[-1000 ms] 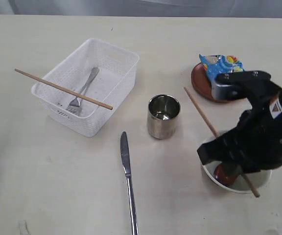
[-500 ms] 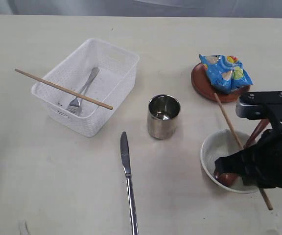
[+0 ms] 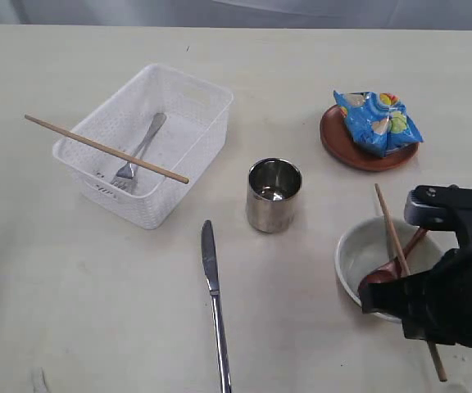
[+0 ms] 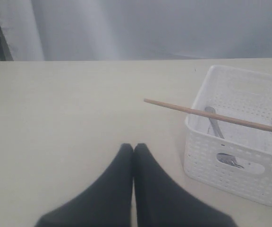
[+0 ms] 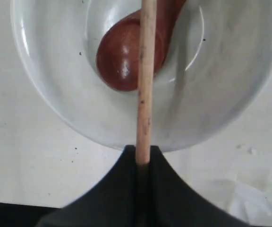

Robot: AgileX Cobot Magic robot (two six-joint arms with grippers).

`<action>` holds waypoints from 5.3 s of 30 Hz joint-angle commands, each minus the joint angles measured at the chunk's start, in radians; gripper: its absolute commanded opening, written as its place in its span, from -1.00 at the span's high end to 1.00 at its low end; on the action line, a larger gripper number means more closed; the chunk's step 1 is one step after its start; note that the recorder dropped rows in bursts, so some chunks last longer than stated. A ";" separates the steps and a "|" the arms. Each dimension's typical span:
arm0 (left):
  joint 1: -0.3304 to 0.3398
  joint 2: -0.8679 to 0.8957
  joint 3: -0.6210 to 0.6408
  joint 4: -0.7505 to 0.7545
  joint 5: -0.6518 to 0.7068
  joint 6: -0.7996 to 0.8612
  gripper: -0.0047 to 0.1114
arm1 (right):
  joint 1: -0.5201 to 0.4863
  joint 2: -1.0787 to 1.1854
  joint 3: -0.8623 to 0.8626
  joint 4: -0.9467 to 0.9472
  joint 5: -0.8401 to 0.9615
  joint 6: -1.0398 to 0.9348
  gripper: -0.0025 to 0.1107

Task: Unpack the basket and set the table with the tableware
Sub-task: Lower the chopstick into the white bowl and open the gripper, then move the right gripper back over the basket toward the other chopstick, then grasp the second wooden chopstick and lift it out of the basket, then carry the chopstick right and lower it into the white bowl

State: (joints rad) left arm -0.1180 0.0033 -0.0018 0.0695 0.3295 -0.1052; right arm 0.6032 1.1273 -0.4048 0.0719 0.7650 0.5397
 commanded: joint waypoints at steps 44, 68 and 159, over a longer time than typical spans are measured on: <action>-0.007 -0.003 0.002 0.004 -0.005 0.001 0.92 | -0.006 -0.006 -0.190 -0.159 0.088 0.015 0.21; -0.007 -0.003 0.002 0.004 -0.005 0.001 0.92 | 0.236 0.573 -1.050 0.041 0.334 -0.540 0.14; -0.007 -0.003 0.002 0.004 -0.005 0.001 0.92 | 0.038 -0.015 -0.149 0.032 0.075 -0.041 0.96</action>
State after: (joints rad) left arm -0.1180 0.0033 -0.0018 0.0695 0.3295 -0.1052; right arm 0.6478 1.1174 -0.5581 0.1154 0.8570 0.4917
